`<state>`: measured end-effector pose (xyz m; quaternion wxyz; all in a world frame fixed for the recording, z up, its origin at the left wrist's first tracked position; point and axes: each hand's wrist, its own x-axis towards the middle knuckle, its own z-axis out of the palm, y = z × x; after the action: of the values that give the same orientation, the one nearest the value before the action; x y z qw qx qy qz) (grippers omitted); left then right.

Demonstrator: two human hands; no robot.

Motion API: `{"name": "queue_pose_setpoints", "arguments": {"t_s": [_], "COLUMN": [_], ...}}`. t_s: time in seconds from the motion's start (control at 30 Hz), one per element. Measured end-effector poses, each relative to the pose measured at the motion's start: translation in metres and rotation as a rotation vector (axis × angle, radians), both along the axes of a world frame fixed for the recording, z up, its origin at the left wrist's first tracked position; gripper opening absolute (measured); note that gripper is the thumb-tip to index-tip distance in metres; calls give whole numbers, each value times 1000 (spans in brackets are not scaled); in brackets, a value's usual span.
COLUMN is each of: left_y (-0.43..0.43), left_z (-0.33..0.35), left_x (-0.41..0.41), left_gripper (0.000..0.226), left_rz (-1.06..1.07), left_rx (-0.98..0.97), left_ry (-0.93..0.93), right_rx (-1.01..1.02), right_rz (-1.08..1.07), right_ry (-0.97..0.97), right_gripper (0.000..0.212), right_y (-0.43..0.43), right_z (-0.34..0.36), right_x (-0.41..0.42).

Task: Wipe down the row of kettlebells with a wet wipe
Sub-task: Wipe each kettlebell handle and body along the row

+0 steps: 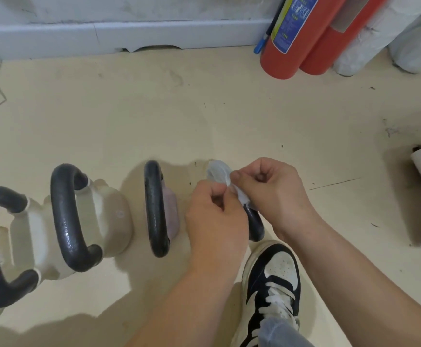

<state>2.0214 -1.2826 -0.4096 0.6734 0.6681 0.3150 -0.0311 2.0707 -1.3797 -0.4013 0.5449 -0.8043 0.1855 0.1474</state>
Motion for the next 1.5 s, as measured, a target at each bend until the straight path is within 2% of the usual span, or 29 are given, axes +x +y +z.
{"name": "queue_pose_setpoints", "arguments": {"t_s": [0.13,0.27,0.33,0.43,0.53,0.57,0.7,0.9,1.07,1.27,1.4,1.5], "left_y": [-4,3,9,19,24,25,19,5,-7,-10,-11,-17], "left_z": [-7,-4,1,3,-4,-5,-13,-14,-3,-6,-7,-6], "left_x": [-23,-26,-15,10,29,33,32,8,-14,-17,-22,-29], "left_gripper": [13,24,29,19,47,46,20,27,17,10,18,25], "left_rz": [-103,-164,-157,-65,-53,-72,-156,-69,-45,59,80,45], "left_rx": [-2,-51,-53,17,31,44,117,46,-61,-214,-294,-258], "left_ry": [-14,3,42,86,56,47,31,-14,-90,-5,13,-34], "right_rx": [-6,4,17,-30,-64,-67,-27,-8,44,-33,43,105], "right_rz": [14,52,66,133,269,266,148,120,45,36,78,88], "right_ry": [-51,-26,-15,-36,-49,-41,-4,7,2,-40,25,37], "right_gripper": [13,16,21,20,31,31,21,31,21,7,7,13], "right_y": [-17,-27,-24,-9,6,8,8,6,0,-7,-19,-26], "right_z": [-2,-1,0,8,8,7,5,8,7,2,2,4], "right_x": [-26,-31,-20,2,10,10,4,-4,-20,-12,-13,-22]}}
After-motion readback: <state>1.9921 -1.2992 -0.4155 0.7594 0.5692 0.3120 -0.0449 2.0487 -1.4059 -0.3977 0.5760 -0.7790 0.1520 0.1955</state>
